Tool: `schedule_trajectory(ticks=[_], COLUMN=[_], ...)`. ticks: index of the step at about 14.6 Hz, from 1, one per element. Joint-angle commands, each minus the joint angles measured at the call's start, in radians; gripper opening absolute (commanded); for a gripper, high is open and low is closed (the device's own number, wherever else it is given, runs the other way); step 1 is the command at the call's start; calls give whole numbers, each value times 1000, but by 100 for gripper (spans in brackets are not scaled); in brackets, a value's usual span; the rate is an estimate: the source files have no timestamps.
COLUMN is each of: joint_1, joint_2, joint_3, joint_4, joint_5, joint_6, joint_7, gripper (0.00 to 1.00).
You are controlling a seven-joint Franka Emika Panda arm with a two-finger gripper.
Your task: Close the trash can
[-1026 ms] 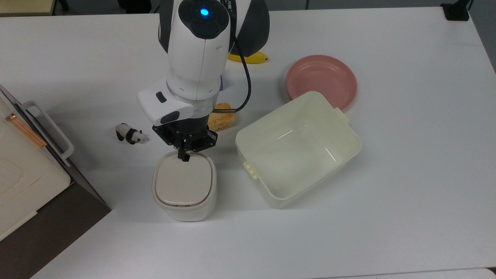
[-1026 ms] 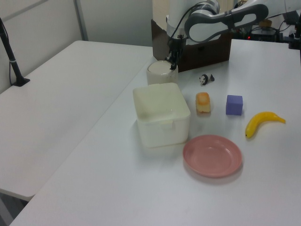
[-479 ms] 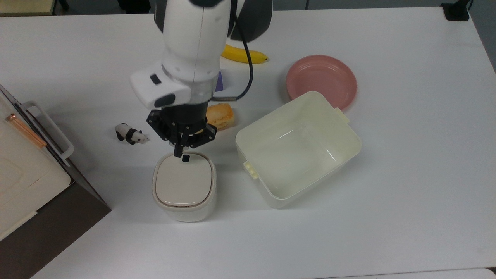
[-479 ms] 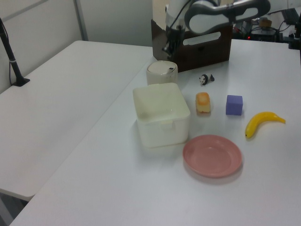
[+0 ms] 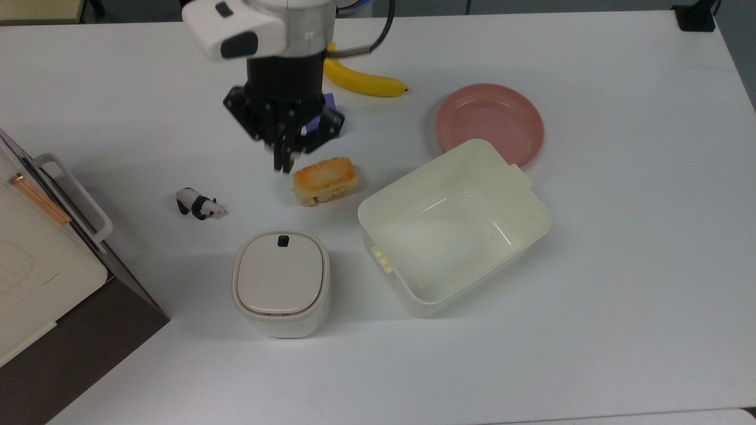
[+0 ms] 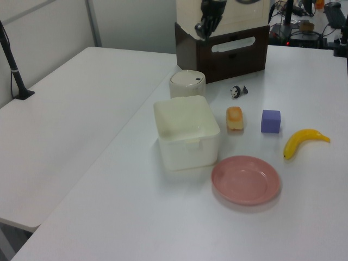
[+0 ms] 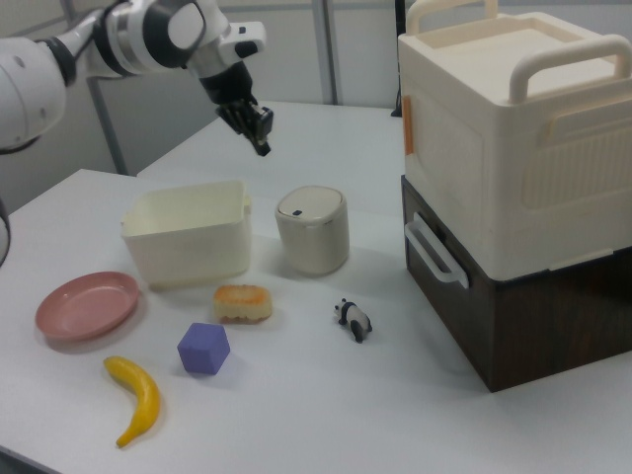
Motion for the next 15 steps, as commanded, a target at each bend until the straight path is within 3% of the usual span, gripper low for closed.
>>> schedule_trajectory(ticks=[1,3,5,8,15], joint_1=[7,8,14,16,22], joint_2=[-106,-132,-148,-169,-215], joint_3=[-5,-5,-6,-6,-5], joint_4=[-78,-93,-115,-149,-178], joint_5=[76,85,85,84,104], joint_6=[-166,-218,-232,-232,-267], joint_7=[-67,-80,-80,-81,-117], gripper=[47,69,77,100,100])
